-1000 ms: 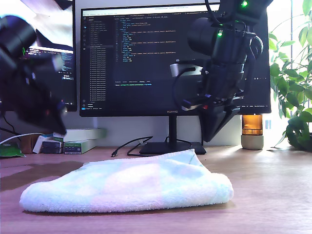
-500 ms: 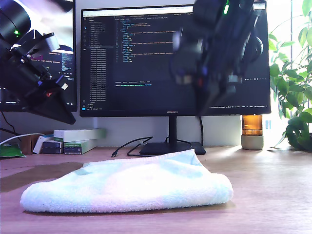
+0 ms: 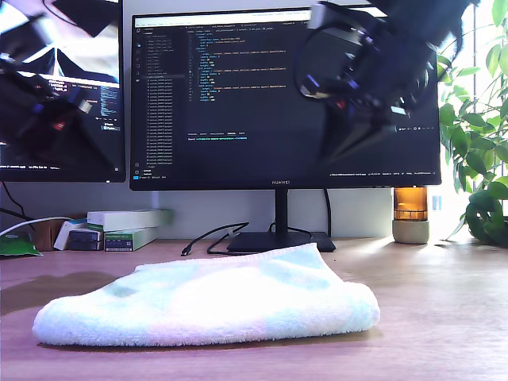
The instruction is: Fold the tea towel to a neat square and place it to the right
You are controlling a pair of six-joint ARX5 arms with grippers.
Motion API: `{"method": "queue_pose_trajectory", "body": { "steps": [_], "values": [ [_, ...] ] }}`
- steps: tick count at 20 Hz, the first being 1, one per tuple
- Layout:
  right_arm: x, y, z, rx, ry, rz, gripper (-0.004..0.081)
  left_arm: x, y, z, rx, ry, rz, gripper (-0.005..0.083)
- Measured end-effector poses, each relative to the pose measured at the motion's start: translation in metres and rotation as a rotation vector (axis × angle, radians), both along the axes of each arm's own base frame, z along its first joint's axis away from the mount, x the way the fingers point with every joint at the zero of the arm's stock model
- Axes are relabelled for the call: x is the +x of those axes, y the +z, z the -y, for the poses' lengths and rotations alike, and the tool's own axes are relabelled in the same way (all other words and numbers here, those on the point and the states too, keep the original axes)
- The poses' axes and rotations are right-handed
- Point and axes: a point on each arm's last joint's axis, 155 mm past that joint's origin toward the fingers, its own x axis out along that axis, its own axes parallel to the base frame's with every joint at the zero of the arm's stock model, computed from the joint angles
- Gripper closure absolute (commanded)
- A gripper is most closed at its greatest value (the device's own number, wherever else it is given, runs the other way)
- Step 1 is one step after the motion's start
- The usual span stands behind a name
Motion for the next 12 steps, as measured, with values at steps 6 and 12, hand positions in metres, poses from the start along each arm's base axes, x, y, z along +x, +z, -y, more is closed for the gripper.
{"method": "queue_pose_trajectory", "body": {
  "steps": [6, 12],
  "values": [
    [-0.056, 0.0, 0.006, 0.18, 0.065, 0.037, 0.0781, -0.057, -0.016, 0.015, -0.082, -0.072, -0.036, 0.0795],
    [-0.103, -0.042, 0.028, 0.207, 0.029, -0.054, 0.0781, -0.104, -0.009, 0.054, -0.115, -0.226, -0.026, 0.0795]
  ]
}}
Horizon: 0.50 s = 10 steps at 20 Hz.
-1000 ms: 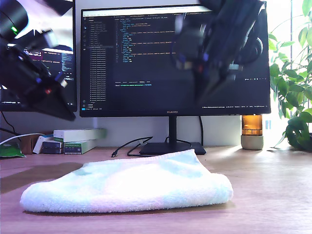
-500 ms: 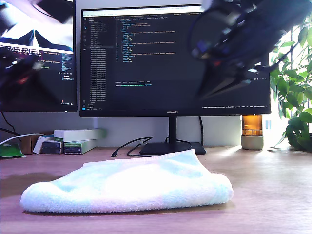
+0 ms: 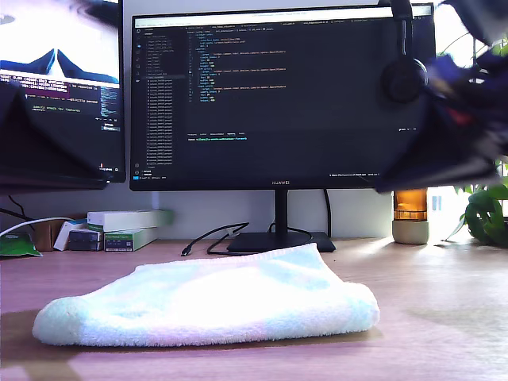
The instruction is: Fold the tea towel to a neat square and place it to the right
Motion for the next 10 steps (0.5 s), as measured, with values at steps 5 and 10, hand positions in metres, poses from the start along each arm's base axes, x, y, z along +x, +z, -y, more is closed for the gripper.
{"method": "queue_pose_trajectory", "body": {
  "steps": [5, 10],
  "values": [
    [-0.019, -0.004, -0.016, -0.117, 0.166, 0.12, 0.0751, -0.014, -0.003, 0.016, 0.023, -0.048, 0.006, 0.0795],
    [-0.042, -0.012, -0.038, -0.347, 0.426, 0.389, 0.0486, -0.013, -0.014, 0.017, 0.051, -0.037, -0.019, 0.0795]
  ]
}}
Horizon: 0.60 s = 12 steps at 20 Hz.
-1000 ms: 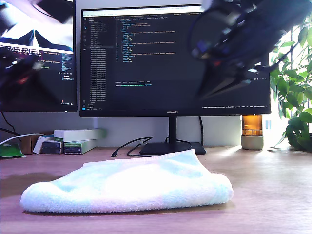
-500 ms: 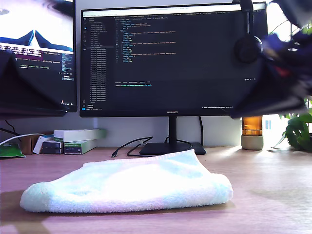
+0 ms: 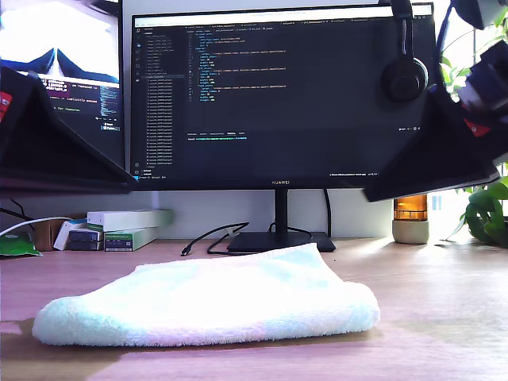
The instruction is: Fold the tea towel to a neat square and place it to the right
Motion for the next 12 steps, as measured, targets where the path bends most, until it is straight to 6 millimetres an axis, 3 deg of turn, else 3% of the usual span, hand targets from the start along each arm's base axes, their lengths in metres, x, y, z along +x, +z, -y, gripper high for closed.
{"method": "queue_pose_trajectory", "body": {
  "steps": [5, 7, 9, 12],
  "values": [
    [0.0, -0.041, 0.007, -0.347, 0.21, 0.248, 0.0479, 0.002, 0.003, 0.0, -0.006, 0.006, 0.013, 0.0795],
    [0.007, -0.057, 0.012, -0.47, 0.268, 0.326, 0.0417, 0.002, 0.003, 0.0, -0.006, 0.006, 0.013, 0.0795],
    [0.017, -0.063, 0.014, -0.532, 0.282, 0.383, 0.0364, 0.002, 0.003, 0.0, -0.006, 0.006, 0.013, 0.0795],
    [0.025, -0.069, 0.011, -0.564, 0.279, 0.419, 0.0364, 0.002, 0.003, 0.0, -0.006, 0.006, 0.013, 0.0795]
  ]
}}
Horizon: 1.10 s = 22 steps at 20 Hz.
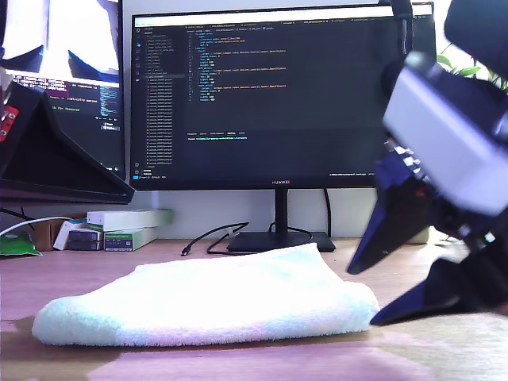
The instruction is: Fold the tea towel to a neat square and place it to the right
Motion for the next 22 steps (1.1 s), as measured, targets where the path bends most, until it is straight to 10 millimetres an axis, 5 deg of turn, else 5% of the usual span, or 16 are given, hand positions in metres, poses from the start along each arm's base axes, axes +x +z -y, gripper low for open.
{"method": "queue_pose_trajectory", "body": {
  "steps": [7, 13, 19, 22],
  "values": [
    [0.008, -0.009, -0.005, -0.051, 0.019, 0.048, 0.0396, 0.001, 0.0, -0.001, 0.008, 0.003, 0.01, 0.0795],
    [0.011, -0.016, -0.007, -0.08, 0.036, 0.047, 0.0785, 0.001, -0.001, -0.001, 0.011, 0.004, 0.006, 0.0795],
    [0.009, -0.022, -0.005, -0.097, 0.033, 0.034, 0.0782, -0.004, -0.022, -0.009, 0.089, 0.008, -0.036, 0.0789],
    [0.01, -0.021, -0.006, -0.096, 0.011, 0.03, 0.0782, -0.002, -0.028, -0.013, 0.13, 0.019, -0.023, 0.0717]
  ]
}}
